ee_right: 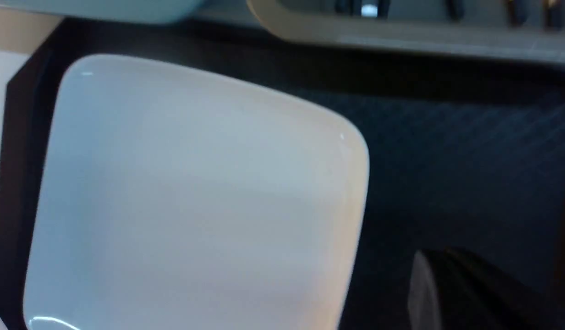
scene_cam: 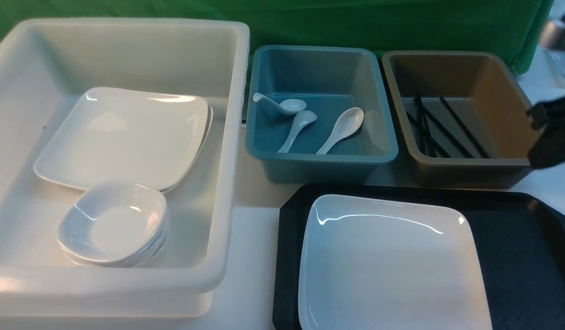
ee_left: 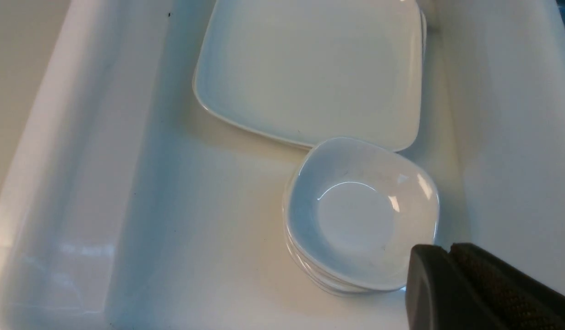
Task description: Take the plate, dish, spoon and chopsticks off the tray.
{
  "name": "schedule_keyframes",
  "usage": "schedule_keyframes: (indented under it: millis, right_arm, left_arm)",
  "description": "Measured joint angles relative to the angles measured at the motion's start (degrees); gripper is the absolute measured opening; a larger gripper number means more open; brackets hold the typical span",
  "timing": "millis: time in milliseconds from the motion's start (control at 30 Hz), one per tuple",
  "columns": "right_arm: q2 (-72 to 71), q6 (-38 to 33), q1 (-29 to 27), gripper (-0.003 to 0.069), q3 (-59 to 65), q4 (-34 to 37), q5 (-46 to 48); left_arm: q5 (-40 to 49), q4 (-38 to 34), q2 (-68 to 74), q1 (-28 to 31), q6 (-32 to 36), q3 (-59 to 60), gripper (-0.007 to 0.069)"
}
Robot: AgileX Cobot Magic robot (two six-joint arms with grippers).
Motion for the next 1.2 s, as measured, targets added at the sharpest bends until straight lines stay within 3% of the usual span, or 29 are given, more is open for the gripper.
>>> schedule_keyframes:
  millis: [167,200,233,267,300,367,433,767,833,867,900,933,967,1200]
  right_arm:
    - [3.6,-4.2,-2.4,0.0211,8.1,5.7,-7.7]
    - [6.2,-5.4,-2.5,0.0325,9.1,7.1,-9.5]
    - [7.5,-6.1,-2.5,0.0385,9.2,7.9,-10.4]
    - [7.8,-6.3,-2.5,0.0385,9.2,8.1,-10.4]
    - [10.0,-7.0,-2.5,0.0455,9.2,9.4,-11.7]
    - [13.2,-8.7,-2.3,0.0521,8.8,11.0,-13.2]
    - [15.6,-9.7,-1.6,0.0541,8.1,11.8,-13.9]
    - [21.7,-12.4,3.9,0.0547,4.1,13.6,-16.1]
    - [21.9,-12.4,4.9,0.0505,4.0,13.7,-16.1]
    - [22.0,-12.6,5.4,0.0442,4.0,13.5,-16.2]
    - [22.0,-12.7,5.5,0.0442,4.0,13.2,-16.2]
    - [22.0,-13.3,5.8,0.0379,4.0,12.9,-16.6]
    - [22.2,-15.1,6.2,0.0263,4.0,12.7,-16.4]
    - [21.4,-15.6,7.2,0.0206,4.0,14.5,-14.6]
  left_arm:
    - [0.0,0.0,0.0,0.0,0.2,0.0,0.0015]
    - [-0.1,-0.1,0.0,0.0,0.2,0.0,0.0015]
    - [-0.2,-0.1,0.0,0.0,0.2,0.0,0.0015]
    - [-0.2,-0.1,0.0,0.0,0.2,0.0,0.0015]
    - [-0.4,-0.1,0.0,0.0,0.2,0.0,0.0015]
    - [-0.4,-0.1,0.0,0.0,0.2,0.0,0.0015]
    - [-0.4,-0.1,0.0,0.0,0.3,0.0,0.0015]
    - [-0.4,-0.1,0.0,0.0,0.7,0.0,0.0015]
    - [-0.4,-0.1,0.0,0.0,0.8,0.0,0.0015]
    - [-0.4,-0.1,0.0,0.0,0.8,0.0,0.0015]
    - [-0.4,-0.1,0.0,0.0,0.8,0.0,0.0015]
    - [-0.4,-0.1,0.0,0.0,0.9,0.0,0.0015]
    - [-0.4,-0.1,0.0,0.0,0.9,0.0,0.0015]
    - [-0.4,0.0,0.0,0.0,0.9,0.0,0.0015]
